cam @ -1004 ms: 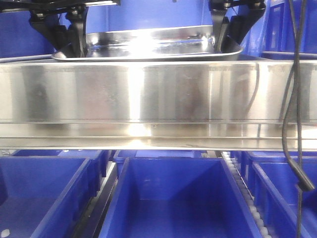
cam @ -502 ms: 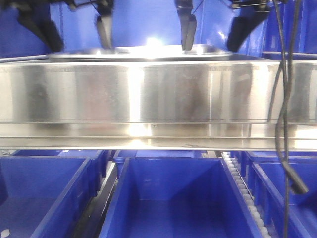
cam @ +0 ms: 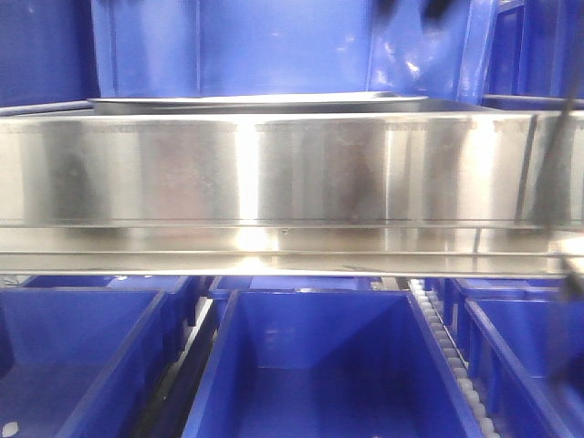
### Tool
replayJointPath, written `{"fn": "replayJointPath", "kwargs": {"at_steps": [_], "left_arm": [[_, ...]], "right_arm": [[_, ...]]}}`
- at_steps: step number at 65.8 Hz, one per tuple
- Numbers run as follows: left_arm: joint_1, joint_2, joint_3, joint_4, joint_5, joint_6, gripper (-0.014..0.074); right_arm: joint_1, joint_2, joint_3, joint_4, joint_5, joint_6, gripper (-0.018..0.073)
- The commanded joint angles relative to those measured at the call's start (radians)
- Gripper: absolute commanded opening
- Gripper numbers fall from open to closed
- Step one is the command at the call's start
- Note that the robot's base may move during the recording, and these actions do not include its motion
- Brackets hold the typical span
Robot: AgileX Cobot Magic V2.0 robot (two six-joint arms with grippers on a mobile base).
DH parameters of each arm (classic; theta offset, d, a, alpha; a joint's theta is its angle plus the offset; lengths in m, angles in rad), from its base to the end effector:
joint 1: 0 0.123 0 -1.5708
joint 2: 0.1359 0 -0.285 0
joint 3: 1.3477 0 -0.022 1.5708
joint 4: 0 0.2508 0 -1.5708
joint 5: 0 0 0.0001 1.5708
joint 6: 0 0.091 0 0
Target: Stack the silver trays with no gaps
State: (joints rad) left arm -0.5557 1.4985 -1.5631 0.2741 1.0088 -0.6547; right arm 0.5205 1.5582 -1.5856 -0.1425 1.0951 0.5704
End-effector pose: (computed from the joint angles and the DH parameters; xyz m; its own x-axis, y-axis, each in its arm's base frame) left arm 0.2844 -0.1520 0.4011 -0.7391 -0.0964 -0.6667 0.0290 0.9842 -0.1745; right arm 0.2939 0.1552 0.3815 -0.8380 0.0726 -0.5408 -0.0305 0.9833 0.1793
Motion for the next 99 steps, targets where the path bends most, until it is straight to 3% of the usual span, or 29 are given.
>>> {"fn": "replayJointPath", "kwargs": {"at_steps": [1, 7, 15, 38, 52, 70, 99], "left_arm": [[-0.027, -0.063, -0.008, -0.005, -0.008, -0.003, -0.001], [-0.056, -0.108, 0.007, 0.001, -0.02, -0.003, -0.001], [-0.091, -0.177, 0.098, 0.012, -0.133, -0.008, -0.001], [-0.129, -0.446, 0.584, 0.014, -0.711, -0.011, -0.001], [-0.129, -0.613, 0.816, 0.053, -0.98, -0.003, -0.001], [-0.129, -0.81, 0.988, 0.189, -0.992, -0.002, -0.001], [-0.129, -0.965, 1.012, 0.192, -0.983, -0.002, -0.001]], "right_arm": [[-0.001, -0.068, -0.011, -0.016, -0.005, -0.042, -0.009], [-0.001, -0.122, -0.004, -0.016, -0.012, -0.101, -0.0079], [-0.001, -0.201, 0.066, -0.016, -0.082, -0.137, -0.0079], [-0.001, -0.6, 0.586, -0.02, -0.625, -0.224, -0.0079], [-0.001, -0.796, 0.823, -0.049, -0.792, -0.266, -0.0079], [-0.001, -0.998, 1.004, -0.056, -0.796, -0.266, -0.0079], [-0.001, -1.155, 1.015, -0.056, -0.796, -0.266, -0.0079]]}}
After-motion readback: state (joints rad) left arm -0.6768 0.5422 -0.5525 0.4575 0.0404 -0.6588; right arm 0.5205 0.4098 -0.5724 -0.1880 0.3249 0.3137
